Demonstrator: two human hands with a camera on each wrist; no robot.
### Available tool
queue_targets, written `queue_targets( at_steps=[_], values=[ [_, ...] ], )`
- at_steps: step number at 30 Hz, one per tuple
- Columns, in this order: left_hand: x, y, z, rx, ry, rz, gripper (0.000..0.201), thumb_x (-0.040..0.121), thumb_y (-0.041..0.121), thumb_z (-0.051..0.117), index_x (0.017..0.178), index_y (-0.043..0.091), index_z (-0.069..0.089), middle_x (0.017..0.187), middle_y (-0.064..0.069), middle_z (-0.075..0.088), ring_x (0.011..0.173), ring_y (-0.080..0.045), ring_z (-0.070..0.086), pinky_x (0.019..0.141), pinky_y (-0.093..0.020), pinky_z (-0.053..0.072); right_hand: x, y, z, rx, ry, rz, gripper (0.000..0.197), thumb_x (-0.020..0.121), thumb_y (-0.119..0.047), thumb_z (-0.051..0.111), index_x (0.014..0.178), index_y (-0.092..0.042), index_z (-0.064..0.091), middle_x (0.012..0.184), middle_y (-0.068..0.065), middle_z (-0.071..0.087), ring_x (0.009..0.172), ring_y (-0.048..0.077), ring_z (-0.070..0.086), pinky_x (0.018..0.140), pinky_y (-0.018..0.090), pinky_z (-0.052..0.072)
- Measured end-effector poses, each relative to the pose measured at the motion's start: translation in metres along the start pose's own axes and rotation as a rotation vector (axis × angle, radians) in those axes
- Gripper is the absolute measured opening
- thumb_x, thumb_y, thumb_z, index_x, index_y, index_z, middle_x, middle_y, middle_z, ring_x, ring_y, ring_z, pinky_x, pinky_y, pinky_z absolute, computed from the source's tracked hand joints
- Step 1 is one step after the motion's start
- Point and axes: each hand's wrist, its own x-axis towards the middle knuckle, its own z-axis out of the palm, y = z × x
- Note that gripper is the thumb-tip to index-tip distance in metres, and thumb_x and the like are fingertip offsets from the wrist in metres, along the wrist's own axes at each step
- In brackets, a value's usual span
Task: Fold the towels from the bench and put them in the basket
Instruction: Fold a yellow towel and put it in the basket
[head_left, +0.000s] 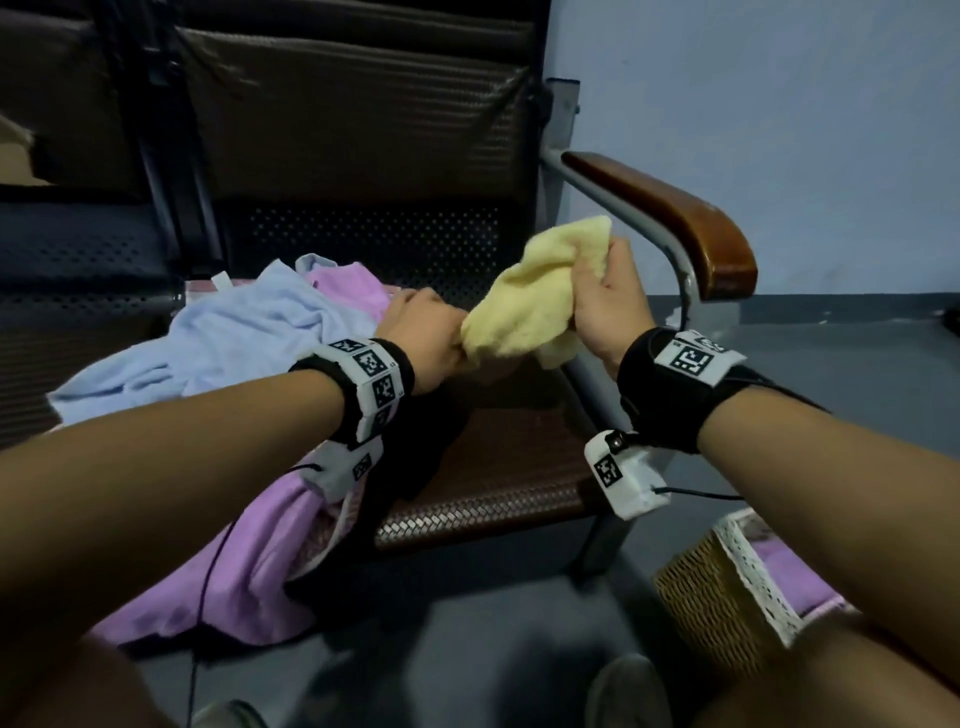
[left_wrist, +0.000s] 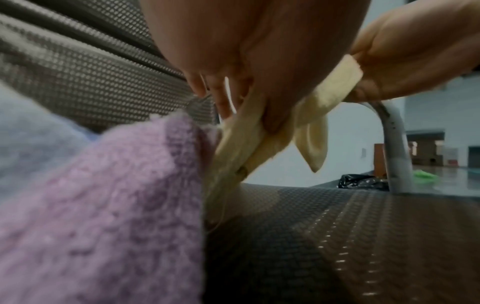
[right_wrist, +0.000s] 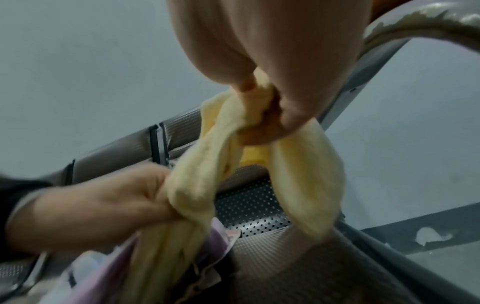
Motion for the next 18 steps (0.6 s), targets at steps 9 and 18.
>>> queue_targets(
  at_steps=[9, 18],
  values=[
    [0.006, 0.004, -0.05, -0.749, 0.311, -0.22, 0.029, 0.092, 0.038, 0.061, 0.066, 0.025, 0.062, 0.066, 0.012, 0.061, 0.068, -0.012, 0.058, 0.058, -0.026, 0.039, -0.021, -0.004, 0.042, -0.112, -0.442, 0.075, 0.062, 0.078, -0.033, 0.08, 0.131, -0.025, 0.05, 0.113, -0.013, 0.067, 0.099, 0.002, 0.066, 0.091, 0.037, 0.059],
    [-0.027, -0.013, -0.008, -0.774, 0.083, -0.169, 0.079, 0.067, 0.049, 0.067, 0.133, 0.015, 0.038, 0.116, -0.005, 0.06, 0.105, -0.023, 0.062, 0.093, -0.04, 0.052, 0.009, -0.013, 0.06, 0.24, -0.106, 0.159, 0.029, 0.093, -0.011, 0.055, 0.119, -0.004, 0.065, 0.096, 0.013, 0.069, 0.071, 0.022, 0.067, 0.049, 0.023, 0.051]
  ],
)
